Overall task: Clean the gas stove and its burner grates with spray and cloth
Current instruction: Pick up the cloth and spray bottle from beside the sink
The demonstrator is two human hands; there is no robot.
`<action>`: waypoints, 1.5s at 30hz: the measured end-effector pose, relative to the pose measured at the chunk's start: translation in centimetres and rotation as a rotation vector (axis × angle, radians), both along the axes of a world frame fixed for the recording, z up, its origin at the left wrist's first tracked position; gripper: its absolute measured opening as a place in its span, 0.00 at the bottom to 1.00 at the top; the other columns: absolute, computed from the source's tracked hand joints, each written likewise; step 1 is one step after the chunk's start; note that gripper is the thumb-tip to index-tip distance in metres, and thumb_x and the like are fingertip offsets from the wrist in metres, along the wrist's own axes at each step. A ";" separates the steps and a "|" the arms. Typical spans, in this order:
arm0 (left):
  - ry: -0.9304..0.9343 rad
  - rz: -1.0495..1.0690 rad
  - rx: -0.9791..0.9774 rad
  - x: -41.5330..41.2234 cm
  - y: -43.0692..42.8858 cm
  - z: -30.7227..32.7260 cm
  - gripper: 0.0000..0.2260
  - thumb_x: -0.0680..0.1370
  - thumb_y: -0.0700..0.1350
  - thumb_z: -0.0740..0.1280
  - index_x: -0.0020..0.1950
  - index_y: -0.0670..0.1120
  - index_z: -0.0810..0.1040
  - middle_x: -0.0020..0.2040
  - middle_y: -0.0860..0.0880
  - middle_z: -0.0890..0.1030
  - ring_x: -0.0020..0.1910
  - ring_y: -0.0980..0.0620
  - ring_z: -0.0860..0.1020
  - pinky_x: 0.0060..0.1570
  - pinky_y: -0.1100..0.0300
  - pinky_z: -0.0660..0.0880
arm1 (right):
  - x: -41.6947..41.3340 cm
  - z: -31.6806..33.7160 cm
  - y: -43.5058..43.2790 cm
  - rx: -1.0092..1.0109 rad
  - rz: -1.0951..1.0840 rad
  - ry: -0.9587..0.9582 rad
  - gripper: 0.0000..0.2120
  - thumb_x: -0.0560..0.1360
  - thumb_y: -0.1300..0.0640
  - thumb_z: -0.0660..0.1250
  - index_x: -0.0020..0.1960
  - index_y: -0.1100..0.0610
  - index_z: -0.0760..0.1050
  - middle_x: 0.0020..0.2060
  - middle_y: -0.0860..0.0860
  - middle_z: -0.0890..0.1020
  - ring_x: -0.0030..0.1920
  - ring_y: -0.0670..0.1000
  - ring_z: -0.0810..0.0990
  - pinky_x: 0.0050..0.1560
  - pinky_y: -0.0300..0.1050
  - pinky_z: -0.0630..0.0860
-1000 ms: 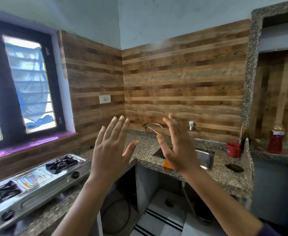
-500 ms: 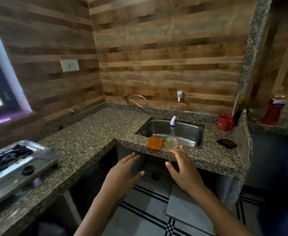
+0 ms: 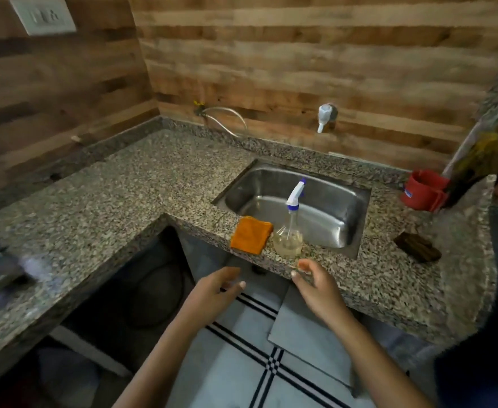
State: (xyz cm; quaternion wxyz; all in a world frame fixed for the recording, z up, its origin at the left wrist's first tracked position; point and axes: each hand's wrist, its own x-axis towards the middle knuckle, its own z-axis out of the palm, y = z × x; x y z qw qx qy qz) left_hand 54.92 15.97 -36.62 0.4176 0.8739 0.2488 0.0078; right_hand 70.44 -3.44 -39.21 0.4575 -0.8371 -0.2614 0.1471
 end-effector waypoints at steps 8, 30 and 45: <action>0.052 0.144 0.006 12.4 5.8 -5.7 0.20 0.79 0.51 0.67 0.68 0.44 0.74 0.62 0.47 0.78 0.59 0.48 0.78 0.59 0.52 0.75 | 10.6 -3.6 6.3 0.013 -0.094 0.068 0.29 0.76 0.51 0.69 0.73 0.50 0.62 0.63 0.45 0.73 0.59 0.45 0.76 0.55 0.44 0.79; 0.440 0.172 -0.231 28.3 15.7 -13.5 0.15 0.71 0.55 0.75 0.43 0.47 0.74 0.47 0.45 0.79 0.47 0.46 0.76 0.47 0.54 0.72 | 17.6 -9.1 12.4 0.072 -0.107 -0.024 0.20 0.75 0.50 0.72 0.60 0.36 0.67 0.56 0.41 0.77 0.60 0.39 0.75 0.61 0.34 0.69; -0.146 0.566 -0.761 20.3 19.7 -7.4 0.16 0.76 0.42 0.71 0.63 0.47 0.75 0.56 0.45 0.83 0.55 0.47 0.81 0.54 0.52 0.79 | 18.9 -5.9 21.2 0.174 0.106 0.063 0.23 0.72 0.39 0.68 0.61 0.51 0.76 0.55 0.46 0.81 0.60 0.44 0.78 0.65 0.47 0.72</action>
